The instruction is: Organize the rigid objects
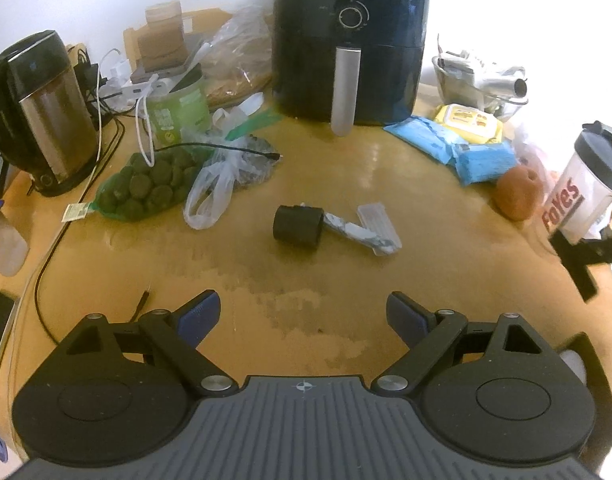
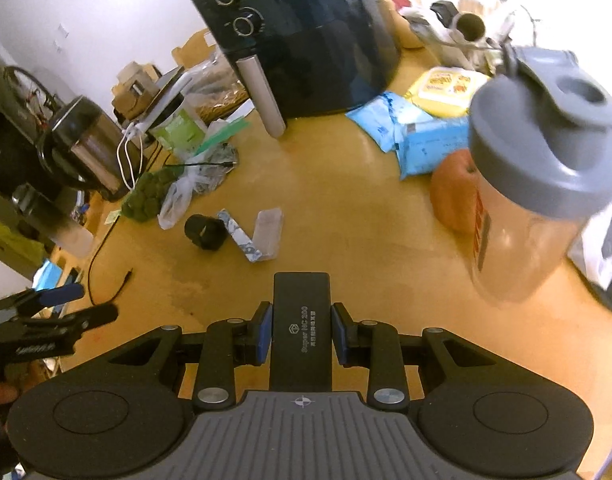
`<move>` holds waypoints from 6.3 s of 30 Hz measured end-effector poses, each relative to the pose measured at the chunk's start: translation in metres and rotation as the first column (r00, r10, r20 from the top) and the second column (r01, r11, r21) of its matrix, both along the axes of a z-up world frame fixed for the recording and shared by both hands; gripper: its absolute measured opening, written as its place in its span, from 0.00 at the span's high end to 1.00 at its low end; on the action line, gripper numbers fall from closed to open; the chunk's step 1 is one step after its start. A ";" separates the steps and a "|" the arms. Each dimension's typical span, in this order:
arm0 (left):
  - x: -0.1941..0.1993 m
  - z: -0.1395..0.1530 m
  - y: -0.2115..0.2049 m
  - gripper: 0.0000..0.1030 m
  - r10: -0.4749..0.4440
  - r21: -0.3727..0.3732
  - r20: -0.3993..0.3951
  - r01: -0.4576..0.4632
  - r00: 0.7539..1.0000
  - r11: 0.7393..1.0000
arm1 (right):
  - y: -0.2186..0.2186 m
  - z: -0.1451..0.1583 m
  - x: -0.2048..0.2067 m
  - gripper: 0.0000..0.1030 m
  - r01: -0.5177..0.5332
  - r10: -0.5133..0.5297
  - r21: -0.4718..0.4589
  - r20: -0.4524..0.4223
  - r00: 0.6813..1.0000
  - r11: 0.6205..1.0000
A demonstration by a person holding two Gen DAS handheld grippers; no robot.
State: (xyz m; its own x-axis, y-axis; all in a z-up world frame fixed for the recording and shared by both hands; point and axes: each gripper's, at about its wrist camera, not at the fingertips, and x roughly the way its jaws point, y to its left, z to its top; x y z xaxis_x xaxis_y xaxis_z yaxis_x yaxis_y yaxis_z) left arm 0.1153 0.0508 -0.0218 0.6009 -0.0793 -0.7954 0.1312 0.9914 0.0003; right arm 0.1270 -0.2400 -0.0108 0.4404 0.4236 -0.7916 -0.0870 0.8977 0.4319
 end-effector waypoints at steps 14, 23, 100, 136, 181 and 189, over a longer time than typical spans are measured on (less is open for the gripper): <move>0.053 -0.037 0.004 0.11 -0.030 -0.009 -0.002 0.030 1.000 1.000 | -0.005 0.012 -0.020 0.67 0.022 -0.021 -0.053 0.017 1.000 0.998; 0.091 -0.054 0.003 0.20 -0.056 -0.024 -0.022 0.056 0.998 0.998 | -0.010 0.015 -0.035 0.67 0.035 -0.033 -0.045 0.031 0.999 0.998; -0.032 0.028 -0.009 0.96 0.038 -0.114 -0.069 -0.045 0.997 0.992 | 0.031 0.023 -0.076 0.67 -0.187 0.208 -0.181 0.104 0.972 0.966; -0.133 0.017 -0.051 0.59 0.033 -0.126 -0.164 -0.054 0.986 0.991 | 0.026 0.022 -0.108 0.67 -0.287 0.296 -0.105 0.085 0.951 0.952; -0.159 0.026 -0.077 0.56 0.104 -0.064 -0.131 -0.114 0.986 0.991 | 0.034 0.020 -0.118 0.00 -0.284 0.301 -0.220 0.050 0.952 0.933; -0.150 0.028 -0.083 0.54 0.104 -0.055 -0.116 -0.111 0.988 0.992 | 0.025 0.019 -0.113 0.00 -0.260 0.278 -0.221 0.055 0.959 0.940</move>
